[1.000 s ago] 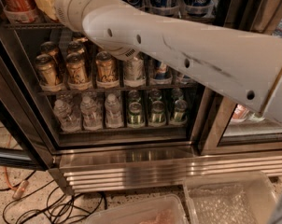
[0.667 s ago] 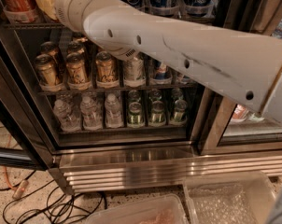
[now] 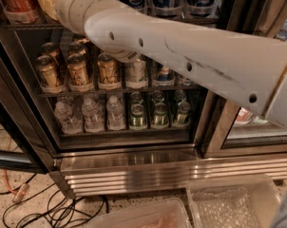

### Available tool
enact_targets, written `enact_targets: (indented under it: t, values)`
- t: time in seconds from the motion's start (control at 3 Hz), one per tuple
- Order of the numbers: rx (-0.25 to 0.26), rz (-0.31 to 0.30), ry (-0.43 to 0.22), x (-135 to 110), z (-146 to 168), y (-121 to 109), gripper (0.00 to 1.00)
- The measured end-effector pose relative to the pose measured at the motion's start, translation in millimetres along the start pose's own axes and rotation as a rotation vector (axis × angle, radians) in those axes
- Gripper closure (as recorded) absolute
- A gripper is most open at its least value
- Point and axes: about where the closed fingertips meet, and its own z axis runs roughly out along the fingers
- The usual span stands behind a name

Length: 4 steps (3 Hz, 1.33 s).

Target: Pick coke can from top shelf of fridge

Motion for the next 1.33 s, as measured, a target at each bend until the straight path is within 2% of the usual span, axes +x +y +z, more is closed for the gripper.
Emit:
enact_targets:
  t: [0.33,1.33]
  values:
    - [-0.001,0.004,-0.002,1,0,1,1.00]
    - [-0.001,-0.023,-0.034,-14,-3,1,1.00]
